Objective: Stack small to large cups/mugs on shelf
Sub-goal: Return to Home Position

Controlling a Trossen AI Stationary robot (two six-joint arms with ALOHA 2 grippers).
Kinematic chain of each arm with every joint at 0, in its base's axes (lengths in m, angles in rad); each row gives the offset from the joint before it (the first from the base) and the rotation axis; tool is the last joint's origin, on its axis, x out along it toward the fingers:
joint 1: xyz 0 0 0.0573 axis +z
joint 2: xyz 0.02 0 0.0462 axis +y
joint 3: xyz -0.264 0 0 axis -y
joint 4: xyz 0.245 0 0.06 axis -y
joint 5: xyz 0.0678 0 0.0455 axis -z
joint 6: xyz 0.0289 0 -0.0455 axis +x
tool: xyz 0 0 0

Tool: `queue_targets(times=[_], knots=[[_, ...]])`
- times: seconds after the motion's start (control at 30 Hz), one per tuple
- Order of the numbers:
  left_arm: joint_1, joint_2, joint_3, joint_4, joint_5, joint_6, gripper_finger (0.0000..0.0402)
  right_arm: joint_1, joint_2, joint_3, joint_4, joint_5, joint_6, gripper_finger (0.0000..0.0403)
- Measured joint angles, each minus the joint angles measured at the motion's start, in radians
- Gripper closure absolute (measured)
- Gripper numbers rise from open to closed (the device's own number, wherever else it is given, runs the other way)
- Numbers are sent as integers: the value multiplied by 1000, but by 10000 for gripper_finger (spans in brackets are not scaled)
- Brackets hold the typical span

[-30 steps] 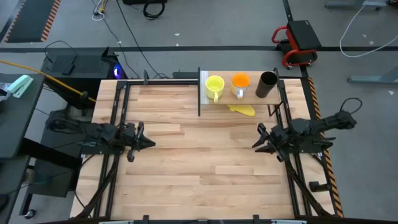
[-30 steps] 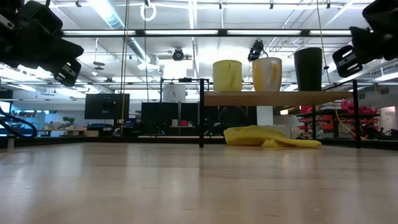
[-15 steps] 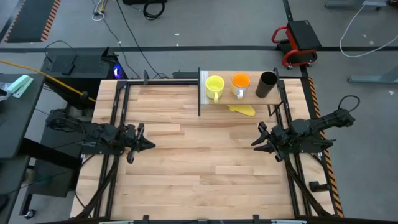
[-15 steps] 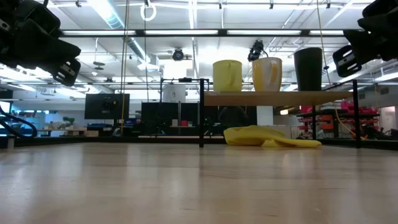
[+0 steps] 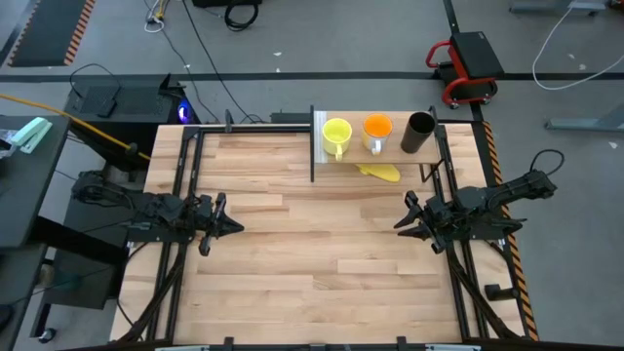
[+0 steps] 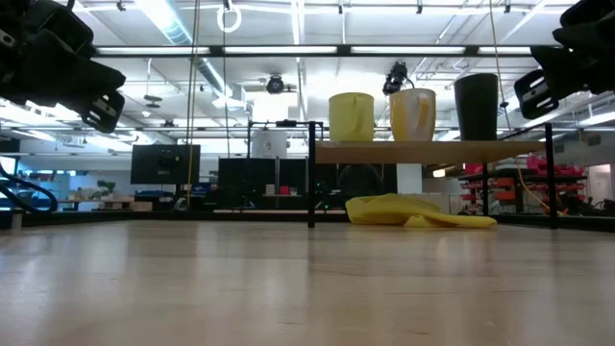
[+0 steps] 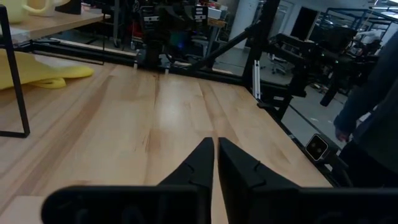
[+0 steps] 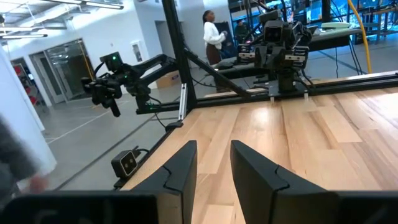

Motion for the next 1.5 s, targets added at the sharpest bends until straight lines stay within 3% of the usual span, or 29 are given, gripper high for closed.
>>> queue_targets(times=[1.5], knots=[[0,0,0,3,0,0,371,0,0,0,0,-1,0,298]])
